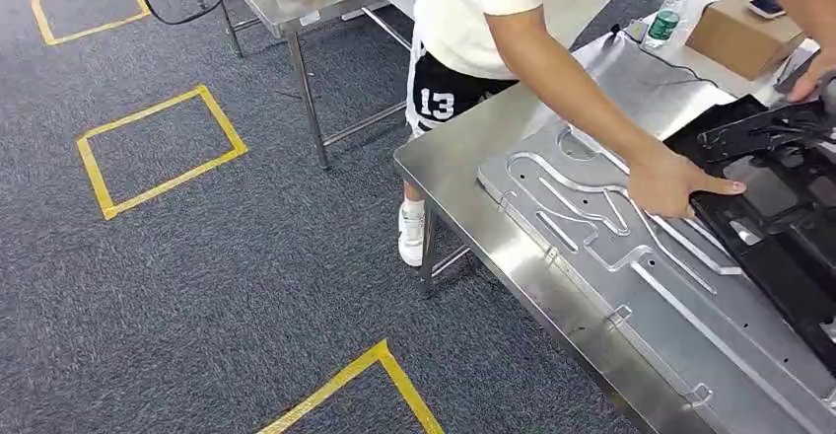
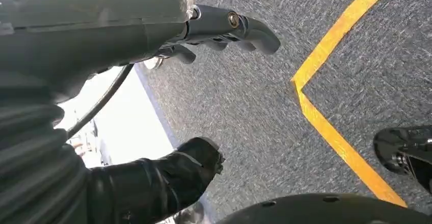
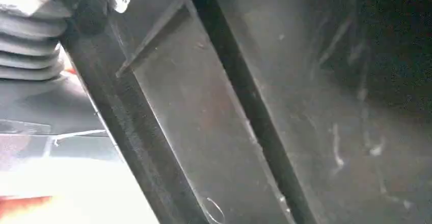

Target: Take the parts from the cabinet and place them on the table.

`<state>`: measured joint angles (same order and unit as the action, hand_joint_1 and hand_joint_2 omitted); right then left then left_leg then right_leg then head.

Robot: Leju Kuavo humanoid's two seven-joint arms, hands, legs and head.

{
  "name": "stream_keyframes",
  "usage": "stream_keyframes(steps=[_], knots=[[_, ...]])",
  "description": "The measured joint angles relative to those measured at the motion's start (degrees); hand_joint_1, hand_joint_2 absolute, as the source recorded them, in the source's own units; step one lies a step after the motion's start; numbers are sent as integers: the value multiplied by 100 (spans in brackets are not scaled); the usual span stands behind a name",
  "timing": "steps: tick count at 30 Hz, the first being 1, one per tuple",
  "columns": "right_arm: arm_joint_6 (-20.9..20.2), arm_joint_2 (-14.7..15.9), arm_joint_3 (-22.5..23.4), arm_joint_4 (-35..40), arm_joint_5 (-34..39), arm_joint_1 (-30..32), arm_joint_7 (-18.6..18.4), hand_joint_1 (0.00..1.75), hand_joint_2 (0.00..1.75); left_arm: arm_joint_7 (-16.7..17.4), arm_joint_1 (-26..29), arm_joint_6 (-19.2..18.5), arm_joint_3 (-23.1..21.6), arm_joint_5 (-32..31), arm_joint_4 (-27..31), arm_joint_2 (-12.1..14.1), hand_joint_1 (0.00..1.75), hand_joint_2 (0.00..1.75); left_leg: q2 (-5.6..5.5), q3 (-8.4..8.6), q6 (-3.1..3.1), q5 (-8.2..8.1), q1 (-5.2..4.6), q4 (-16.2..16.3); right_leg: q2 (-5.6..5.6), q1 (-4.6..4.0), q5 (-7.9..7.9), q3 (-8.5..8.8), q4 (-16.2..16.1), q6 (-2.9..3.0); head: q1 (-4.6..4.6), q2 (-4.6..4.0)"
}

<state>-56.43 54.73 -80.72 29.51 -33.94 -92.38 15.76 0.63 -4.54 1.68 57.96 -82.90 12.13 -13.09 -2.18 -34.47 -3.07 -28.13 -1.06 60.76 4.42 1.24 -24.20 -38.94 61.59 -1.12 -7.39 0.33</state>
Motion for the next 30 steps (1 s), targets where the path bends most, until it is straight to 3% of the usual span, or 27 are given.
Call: stream_keyframes(steps=[14,30], knots=[[-15,-490,0,-440,17,-17,-133,0,0,74,1,-7,-2,-9,-2,0,0,175,5,7,2,2,-1,1,16,1,13,5,-5,-10,0,0],[-9,-674,0,-606,-24,-51,-98,0,0,76,9,-9,-4,-44,-22,-2,0,175,4,4,5,4,-2,1,16,4,13,4,-5,-10,0,0]])
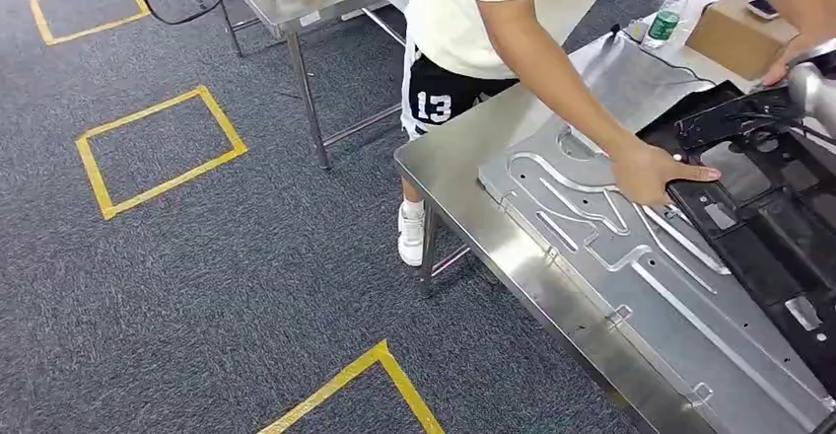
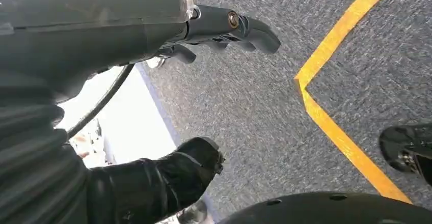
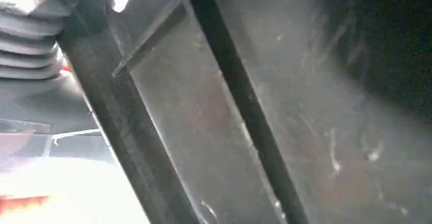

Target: Take the parts from the cabinet and place them on the table.

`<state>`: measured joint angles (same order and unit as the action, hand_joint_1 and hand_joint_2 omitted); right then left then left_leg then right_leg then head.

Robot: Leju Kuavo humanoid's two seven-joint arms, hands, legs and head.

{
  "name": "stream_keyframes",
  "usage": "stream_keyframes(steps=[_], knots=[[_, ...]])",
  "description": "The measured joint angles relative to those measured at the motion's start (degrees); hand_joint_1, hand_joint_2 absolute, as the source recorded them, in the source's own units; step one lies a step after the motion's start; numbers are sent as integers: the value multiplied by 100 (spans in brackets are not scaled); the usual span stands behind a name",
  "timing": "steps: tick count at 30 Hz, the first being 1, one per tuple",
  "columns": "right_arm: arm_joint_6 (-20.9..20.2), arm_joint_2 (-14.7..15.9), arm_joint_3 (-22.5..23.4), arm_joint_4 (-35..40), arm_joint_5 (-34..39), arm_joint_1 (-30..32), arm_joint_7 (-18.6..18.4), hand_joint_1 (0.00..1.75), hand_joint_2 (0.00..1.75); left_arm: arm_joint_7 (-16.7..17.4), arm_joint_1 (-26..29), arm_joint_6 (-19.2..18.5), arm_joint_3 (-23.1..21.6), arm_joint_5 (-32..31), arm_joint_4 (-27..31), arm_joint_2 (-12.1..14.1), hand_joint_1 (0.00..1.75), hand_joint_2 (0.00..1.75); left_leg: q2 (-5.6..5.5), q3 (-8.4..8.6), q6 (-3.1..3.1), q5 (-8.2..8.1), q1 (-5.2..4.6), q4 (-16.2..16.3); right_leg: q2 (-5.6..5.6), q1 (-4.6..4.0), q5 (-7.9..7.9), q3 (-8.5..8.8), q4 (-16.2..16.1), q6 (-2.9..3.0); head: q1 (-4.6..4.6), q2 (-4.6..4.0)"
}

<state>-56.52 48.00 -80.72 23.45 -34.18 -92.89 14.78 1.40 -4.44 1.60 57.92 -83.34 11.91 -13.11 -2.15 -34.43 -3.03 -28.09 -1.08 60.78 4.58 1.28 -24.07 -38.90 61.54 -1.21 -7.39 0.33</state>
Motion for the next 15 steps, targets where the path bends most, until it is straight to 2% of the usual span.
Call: stream_keyframes(steps=[10,15], knots=[[-44,-136,-4,-70,-2,-44,-74,0,0,22,-1,8,-17,-15,-2,0,0,175,14,3,2,1,2,-1,8,-3,11,-2,-1,14,0,0],[-105,-349,-7,-181,41,-182,-107,0,0,-50,-1,63,-37,-39,-2,0,0,175,64,6,3,1,3,-1,52,-1,23,-8,-1,21,0,0]])
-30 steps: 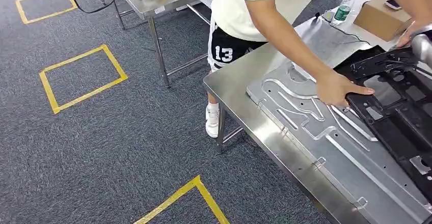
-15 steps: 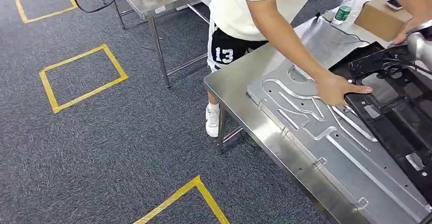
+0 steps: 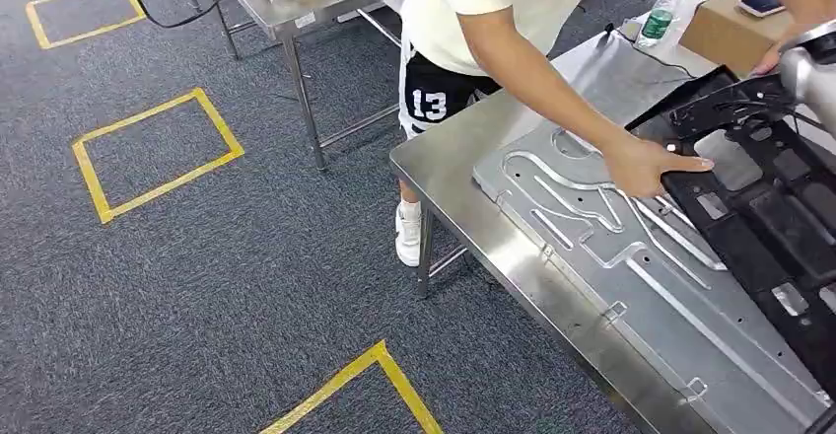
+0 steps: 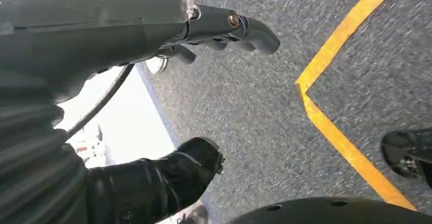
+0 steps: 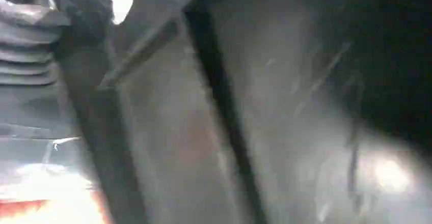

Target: Take the parts from the cabinet and place them on the table.

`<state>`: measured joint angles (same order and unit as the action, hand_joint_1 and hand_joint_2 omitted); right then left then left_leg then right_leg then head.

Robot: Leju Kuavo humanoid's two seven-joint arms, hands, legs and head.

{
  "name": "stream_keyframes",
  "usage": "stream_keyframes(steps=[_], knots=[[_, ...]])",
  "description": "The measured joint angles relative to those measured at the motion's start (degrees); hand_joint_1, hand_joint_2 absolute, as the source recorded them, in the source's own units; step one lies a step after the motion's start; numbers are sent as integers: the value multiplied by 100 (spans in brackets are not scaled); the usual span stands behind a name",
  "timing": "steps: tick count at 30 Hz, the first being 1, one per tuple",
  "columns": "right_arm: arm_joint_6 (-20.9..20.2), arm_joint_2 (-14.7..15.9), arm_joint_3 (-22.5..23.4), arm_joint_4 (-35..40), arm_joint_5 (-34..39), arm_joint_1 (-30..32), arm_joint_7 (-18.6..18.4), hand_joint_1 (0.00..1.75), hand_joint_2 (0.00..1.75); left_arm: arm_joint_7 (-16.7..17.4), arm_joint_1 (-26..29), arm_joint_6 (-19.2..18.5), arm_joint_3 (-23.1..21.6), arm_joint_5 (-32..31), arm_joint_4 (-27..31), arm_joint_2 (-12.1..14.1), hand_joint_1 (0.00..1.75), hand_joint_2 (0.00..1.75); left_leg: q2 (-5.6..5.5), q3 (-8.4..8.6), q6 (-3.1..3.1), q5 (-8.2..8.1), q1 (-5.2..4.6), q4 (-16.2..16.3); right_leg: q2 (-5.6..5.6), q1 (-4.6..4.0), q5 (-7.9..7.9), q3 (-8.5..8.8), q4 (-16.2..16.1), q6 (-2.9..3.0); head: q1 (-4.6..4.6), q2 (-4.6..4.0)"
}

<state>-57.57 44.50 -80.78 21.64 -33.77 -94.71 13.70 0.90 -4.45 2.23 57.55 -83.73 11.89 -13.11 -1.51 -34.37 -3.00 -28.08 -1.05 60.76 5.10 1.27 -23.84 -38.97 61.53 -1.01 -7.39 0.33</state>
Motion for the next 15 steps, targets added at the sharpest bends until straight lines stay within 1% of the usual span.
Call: stream_keyframes(steps=[4,7,15], knots=[[15,-226,0,-94,125,-9,-109,0,0,-37,-21,44,-26,-46,0,0,0,175,47,6,3,-3,-1,0,51,0,18,-14,0,2,2,0],[11,-315,0,-145,140,-19,-190,0,0,-37,-22,83,-55,-79,0,0,0,175,46,-1,5,-1,0,0,51,0,25,-20,0,4,0,0],[24,-396,0,-197,234,-88,-199,0,0,-75,-19,94,-118,-81,-2,2,0,175,41,-7,12,7,8,0,50,1,32,-26,0,8,0,0]])
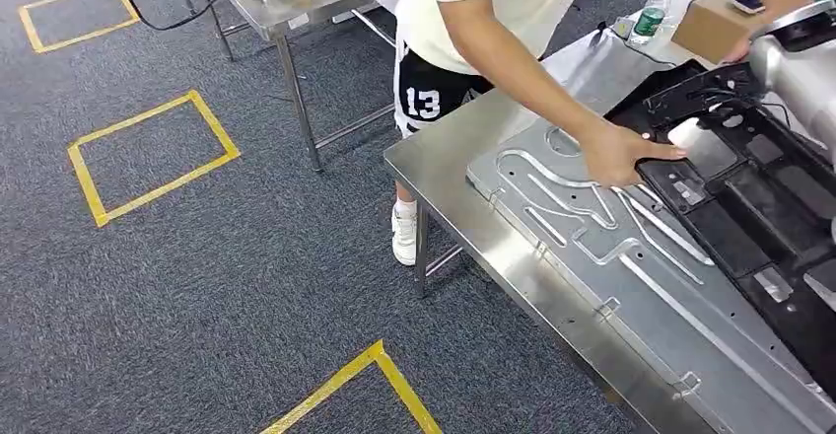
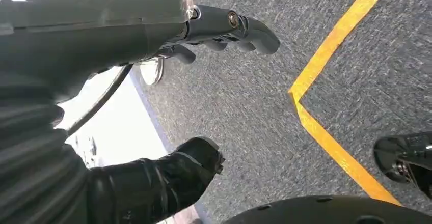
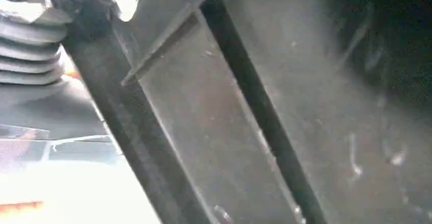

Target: Take the parts from the cabinet and place them on the table.

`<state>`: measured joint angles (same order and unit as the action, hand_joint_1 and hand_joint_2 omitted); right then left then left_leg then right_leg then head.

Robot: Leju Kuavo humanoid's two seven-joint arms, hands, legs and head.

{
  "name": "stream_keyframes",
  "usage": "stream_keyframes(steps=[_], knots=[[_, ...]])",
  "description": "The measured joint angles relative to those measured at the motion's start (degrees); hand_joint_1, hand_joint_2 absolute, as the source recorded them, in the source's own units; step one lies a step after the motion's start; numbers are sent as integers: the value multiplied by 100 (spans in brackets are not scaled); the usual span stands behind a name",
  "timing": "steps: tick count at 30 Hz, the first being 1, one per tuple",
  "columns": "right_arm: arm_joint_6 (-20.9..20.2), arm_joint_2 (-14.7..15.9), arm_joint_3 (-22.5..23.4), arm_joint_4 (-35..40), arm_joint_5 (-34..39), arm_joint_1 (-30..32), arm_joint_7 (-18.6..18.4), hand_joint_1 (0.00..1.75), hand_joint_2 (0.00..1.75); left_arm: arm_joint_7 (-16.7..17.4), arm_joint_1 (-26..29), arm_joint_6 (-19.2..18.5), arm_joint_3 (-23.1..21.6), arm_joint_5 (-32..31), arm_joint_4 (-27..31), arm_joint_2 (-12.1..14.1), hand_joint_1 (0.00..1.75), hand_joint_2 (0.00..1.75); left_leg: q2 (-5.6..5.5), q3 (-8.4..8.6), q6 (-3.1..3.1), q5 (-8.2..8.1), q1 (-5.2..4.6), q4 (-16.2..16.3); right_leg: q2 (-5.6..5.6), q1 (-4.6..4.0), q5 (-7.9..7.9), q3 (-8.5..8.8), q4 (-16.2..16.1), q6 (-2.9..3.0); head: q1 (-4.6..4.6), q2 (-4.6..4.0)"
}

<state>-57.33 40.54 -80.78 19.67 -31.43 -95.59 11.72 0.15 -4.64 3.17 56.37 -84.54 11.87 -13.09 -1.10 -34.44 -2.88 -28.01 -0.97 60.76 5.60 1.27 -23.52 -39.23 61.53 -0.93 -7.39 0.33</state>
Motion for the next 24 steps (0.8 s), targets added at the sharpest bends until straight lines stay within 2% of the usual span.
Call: stream_keyframes(steps=[24], knots=[[98,-63,0,-46,179,-43,-13,0,0,72,6,-13,-15,-4,-2,0,0,175,-37,-20,4,5,2,0,-42,-11,-4,3,-17,-6,0,0]])
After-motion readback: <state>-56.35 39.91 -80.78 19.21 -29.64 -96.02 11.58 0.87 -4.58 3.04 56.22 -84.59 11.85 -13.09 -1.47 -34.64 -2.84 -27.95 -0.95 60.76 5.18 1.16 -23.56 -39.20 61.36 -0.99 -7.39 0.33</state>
